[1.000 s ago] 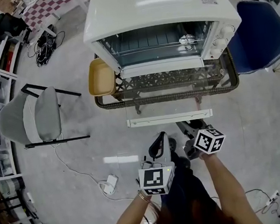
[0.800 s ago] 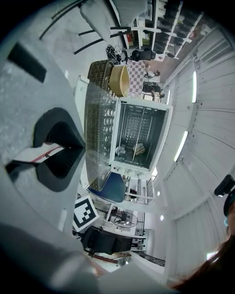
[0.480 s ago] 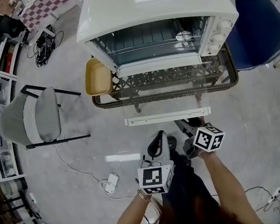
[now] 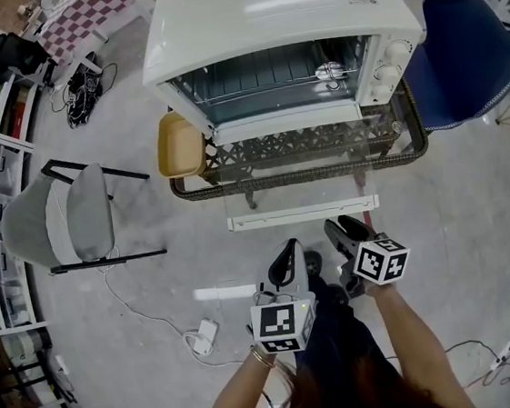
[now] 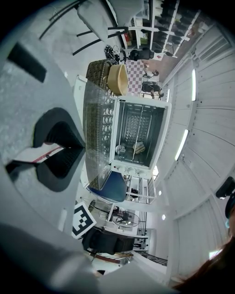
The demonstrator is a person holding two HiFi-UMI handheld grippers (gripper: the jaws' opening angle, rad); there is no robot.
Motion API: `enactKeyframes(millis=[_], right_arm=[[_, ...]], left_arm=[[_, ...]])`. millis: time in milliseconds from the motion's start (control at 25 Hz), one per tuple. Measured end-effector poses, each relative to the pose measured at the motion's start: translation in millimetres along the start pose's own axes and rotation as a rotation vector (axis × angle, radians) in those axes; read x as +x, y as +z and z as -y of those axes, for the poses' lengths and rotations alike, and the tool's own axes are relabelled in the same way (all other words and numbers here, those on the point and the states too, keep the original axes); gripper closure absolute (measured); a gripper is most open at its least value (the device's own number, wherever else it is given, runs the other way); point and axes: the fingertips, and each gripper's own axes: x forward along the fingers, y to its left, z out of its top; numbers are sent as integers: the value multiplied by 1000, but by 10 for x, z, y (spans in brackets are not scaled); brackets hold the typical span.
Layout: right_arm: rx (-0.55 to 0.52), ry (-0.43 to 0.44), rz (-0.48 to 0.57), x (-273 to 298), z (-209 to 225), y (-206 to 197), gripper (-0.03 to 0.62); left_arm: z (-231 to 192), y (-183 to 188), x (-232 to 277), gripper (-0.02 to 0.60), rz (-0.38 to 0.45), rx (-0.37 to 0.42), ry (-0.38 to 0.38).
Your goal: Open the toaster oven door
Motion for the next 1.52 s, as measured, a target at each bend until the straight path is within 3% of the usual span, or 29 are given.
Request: enactKeyframes(millis=[760,1520], right_arm=[[-102,6,-28,-517,-359,-18,477],[-178,22,30,-797,-821,541,525]], left_arm=[[71,251,-314,568,5,29,15],[140,852,-499,568,30,29,25]])
